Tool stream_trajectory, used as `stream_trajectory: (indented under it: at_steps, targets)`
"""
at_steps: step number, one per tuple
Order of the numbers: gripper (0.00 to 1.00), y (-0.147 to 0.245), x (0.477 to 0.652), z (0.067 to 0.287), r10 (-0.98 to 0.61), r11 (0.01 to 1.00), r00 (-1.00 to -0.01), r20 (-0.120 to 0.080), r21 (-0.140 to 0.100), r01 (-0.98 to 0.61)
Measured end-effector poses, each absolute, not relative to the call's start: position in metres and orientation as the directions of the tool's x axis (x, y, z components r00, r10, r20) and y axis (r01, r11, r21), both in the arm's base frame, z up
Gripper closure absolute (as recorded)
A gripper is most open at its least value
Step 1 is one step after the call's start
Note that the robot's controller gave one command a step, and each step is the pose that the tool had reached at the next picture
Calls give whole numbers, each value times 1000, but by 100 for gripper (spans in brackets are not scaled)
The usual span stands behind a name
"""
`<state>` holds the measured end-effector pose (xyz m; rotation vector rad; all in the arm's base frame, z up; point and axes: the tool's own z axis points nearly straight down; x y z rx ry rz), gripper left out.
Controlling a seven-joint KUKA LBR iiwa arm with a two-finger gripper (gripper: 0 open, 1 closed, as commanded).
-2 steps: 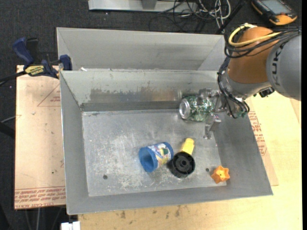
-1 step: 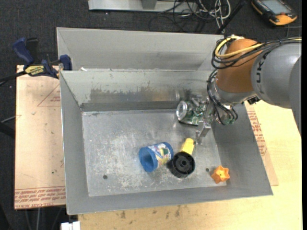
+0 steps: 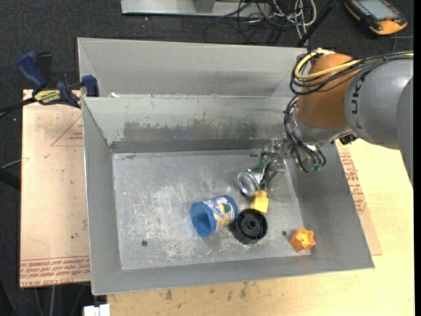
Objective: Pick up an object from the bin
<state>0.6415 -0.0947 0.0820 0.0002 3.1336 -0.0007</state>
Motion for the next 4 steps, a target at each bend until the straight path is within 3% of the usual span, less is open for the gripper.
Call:
stream_trajectory:
  at_steps: [2, 4]
  targets:
    - [100, -95, 641, 83, 1, 1000, -1000, -7, 0, 1]
    - [100, -95, 637, 175, -68, 998, -998, 2, 1, -68]
